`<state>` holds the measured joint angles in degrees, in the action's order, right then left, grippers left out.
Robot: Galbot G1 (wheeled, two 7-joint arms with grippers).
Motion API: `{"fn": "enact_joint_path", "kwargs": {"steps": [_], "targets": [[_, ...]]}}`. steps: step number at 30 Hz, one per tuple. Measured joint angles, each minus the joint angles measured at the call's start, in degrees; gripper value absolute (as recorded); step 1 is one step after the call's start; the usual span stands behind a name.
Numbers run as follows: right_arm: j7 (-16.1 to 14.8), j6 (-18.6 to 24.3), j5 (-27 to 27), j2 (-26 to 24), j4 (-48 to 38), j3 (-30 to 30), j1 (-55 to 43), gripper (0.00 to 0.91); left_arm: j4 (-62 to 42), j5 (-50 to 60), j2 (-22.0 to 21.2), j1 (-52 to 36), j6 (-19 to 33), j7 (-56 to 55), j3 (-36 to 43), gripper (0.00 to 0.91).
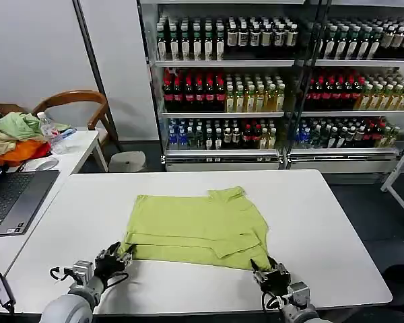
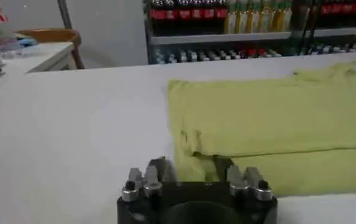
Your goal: Fold and organize the clothes.
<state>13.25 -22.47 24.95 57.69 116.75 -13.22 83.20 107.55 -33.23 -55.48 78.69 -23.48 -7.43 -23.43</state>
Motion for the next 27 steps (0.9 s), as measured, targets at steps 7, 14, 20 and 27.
{"fn": "enact_joint_path", "kwargs": {"steps": [7,14,20,27], "targets": [[-0.25,-0.08,-0.4,-0.35,0.9,-0.24,0.98,0.0,0.59,0.94,-0.36,0.5,-0.43,0.75,0.2,0.04],[-1.08,0.23,-2.07,-1.41,3.33,-1.22,3.98,0.0,2.82,2.87,0.16,3.3,-0.67,0.78,-0.73,0.04],[-1.66,0.99,-3.39,-2.65,6.0,-2.89,8.11,0.0,6.44,3.64,0.87,8.2,-1.05,0.62,-3.16,0.04],[-1.69,1.09,-4.13,-3.63,9.03,-4.98,12.8,0.0,11.5,4.3,1.06,15.28,-1.23,0.44,-6.99,0.04]]}}
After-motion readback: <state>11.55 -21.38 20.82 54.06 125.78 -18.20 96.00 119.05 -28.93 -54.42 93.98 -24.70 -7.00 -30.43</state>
